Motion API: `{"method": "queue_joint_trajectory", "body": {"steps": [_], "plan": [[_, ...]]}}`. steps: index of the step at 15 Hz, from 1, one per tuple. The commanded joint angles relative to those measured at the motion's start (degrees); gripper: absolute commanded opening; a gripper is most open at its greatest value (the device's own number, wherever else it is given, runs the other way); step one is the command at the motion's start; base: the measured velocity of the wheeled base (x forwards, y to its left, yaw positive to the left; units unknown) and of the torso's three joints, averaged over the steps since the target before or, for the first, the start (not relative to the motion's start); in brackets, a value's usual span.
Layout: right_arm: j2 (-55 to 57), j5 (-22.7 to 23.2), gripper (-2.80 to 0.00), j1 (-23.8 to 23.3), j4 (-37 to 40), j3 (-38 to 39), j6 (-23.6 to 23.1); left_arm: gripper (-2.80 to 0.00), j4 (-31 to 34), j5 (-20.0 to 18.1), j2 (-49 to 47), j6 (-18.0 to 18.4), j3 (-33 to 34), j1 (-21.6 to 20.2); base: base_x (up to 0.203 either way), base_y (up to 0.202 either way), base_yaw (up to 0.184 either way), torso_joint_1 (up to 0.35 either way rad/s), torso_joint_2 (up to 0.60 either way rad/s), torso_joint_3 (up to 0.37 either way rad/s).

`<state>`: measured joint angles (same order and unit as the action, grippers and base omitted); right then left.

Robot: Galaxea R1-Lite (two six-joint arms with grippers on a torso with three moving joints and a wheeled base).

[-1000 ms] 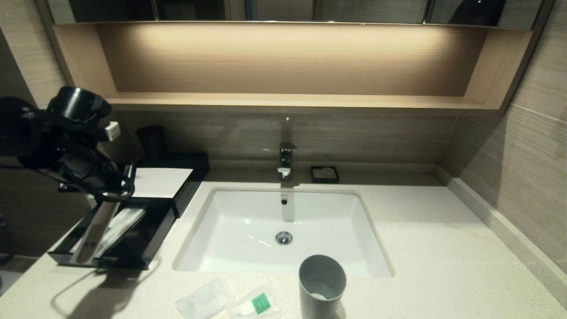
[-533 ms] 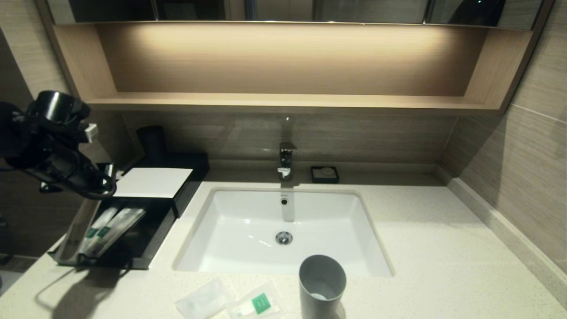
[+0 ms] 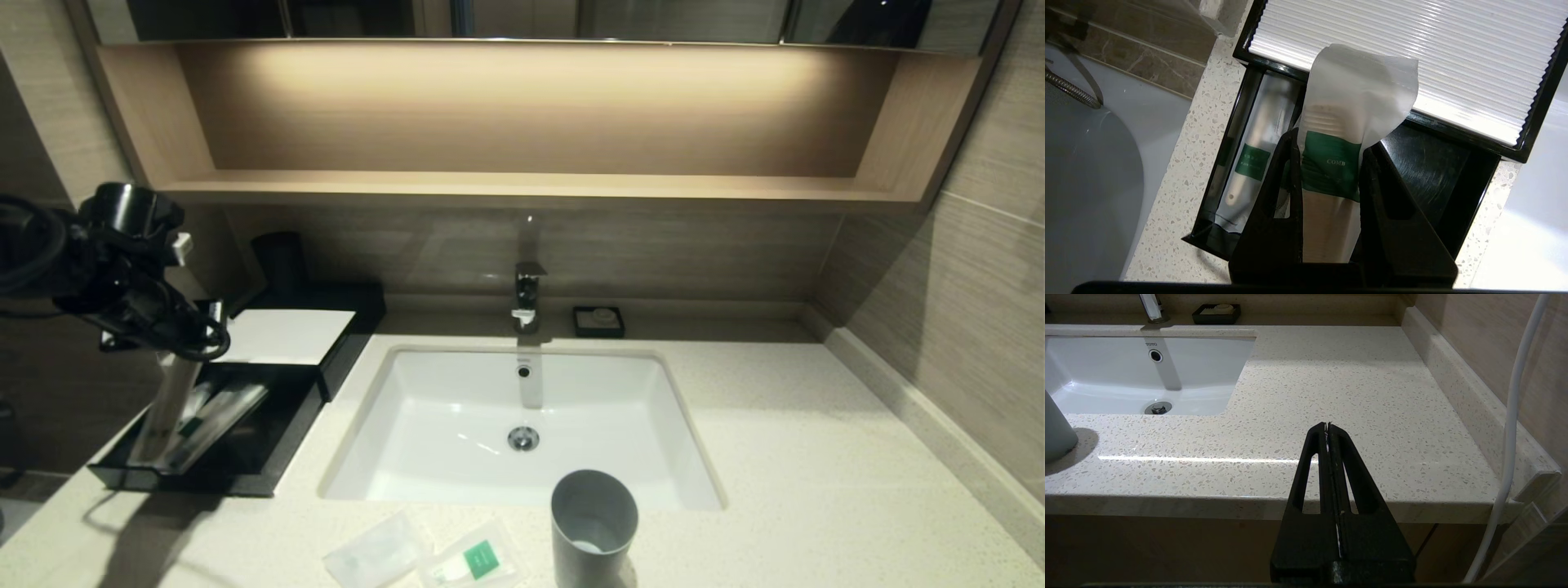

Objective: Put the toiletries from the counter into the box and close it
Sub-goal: Place the bathroom toiletry into the drawer

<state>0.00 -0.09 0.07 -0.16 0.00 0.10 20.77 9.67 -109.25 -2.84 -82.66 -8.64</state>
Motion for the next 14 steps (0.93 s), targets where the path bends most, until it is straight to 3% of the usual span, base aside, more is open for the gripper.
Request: {"method": "queue_joint_trajectory", "body": {"steps": [1, 4, 14], "plan": [[0.0, 0.0, -2.8, 0.0, 0.0, 0.1, 0.0, -2.8, 0.1, 0.1, -1.7, 0.0, -1.3, -0.1, 0.0, 0.0, 0.0, 0.0, 0.0, 0.0], [0.0, 0.0, -2.8, 0.0, 0.0, 0.1, 0.0, -2.8, 1.4, 0.1, -0.8, 0.5, -1.3, -0.1, 0.0, 0.0, 0.0, 0.0, 0.0, 0.0], [0.0, 0.0, -2.8, 0.0, 0.0, 0.1, 0.0, -2.8, 10.0, -0.4, -1.6, 12.5, -1.3, -4.1, 0.0, 0.0, 0.0, 0.0, 0.0, 0.0]]}}
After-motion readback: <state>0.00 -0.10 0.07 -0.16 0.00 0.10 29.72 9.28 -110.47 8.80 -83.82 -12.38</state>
